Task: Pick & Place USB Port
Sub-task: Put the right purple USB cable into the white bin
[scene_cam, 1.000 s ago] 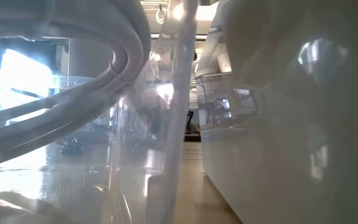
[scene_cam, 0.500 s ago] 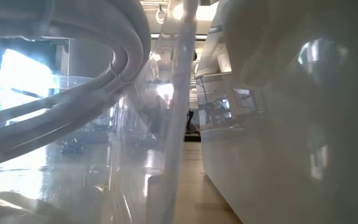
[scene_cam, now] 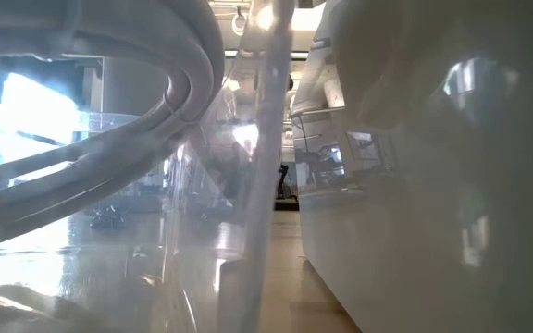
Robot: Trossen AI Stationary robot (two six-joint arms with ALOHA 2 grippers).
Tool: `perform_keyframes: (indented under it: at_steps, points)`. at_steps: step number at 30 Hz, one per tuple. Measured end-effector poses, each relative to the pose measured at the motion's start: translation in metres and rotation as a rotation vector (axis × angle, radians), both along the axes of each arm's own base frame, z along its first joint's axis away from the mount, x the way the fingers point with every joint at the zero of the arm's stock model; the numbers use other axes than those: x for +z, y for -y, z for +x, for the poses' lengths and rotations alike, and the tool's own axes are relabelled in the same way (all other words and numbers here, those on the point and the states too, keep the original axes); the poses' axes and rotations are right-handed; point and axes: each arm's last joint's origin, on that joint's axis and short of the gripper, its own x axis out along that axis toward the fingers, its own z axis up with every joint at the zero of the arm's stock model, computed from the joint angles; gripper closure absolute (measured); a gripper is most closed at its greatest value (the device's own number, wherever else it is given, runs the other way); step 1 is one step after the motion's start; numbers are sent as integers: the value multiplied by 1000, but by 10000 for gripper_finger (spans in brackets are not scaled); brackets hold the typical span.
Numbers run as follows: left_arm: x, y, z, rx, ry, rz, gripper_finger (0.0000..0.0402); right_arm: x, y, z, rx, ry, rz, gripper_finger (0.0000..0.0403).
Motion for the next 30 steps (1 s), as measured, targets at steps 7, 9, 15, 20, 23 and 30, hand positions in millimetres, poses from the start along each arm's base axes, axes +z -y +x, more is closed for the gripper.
perform_keyframes:
  at_steps: [7, 9, 15, 20, 23, 30]
  points:
    - [-5, 1, 0, -27, -55, 8, 170, -2, 2, -6, -141, -33, 34, 390]
    - [-8, 1, -1, -27, -78, 12, 170, 1, 1, -14, -204, -26, 113, 390]
    - [-12, -1, -11, -59, -168, 51, 170, 8, -19, -44, -293, -39, 428, 390]
    - [-14, -1, -21, -100, -225, 78, 170, 4, -52, -52, -361, -40, 681, 390]
    - [-12, -1, -27, -146, -232, 72, 170, -5, -77, -52, -406, -49, 791, 390]
    - [-12, 1, -39, -288, -278, 48, 170, -48, -132, -34, -527, -146, 1004, 390]
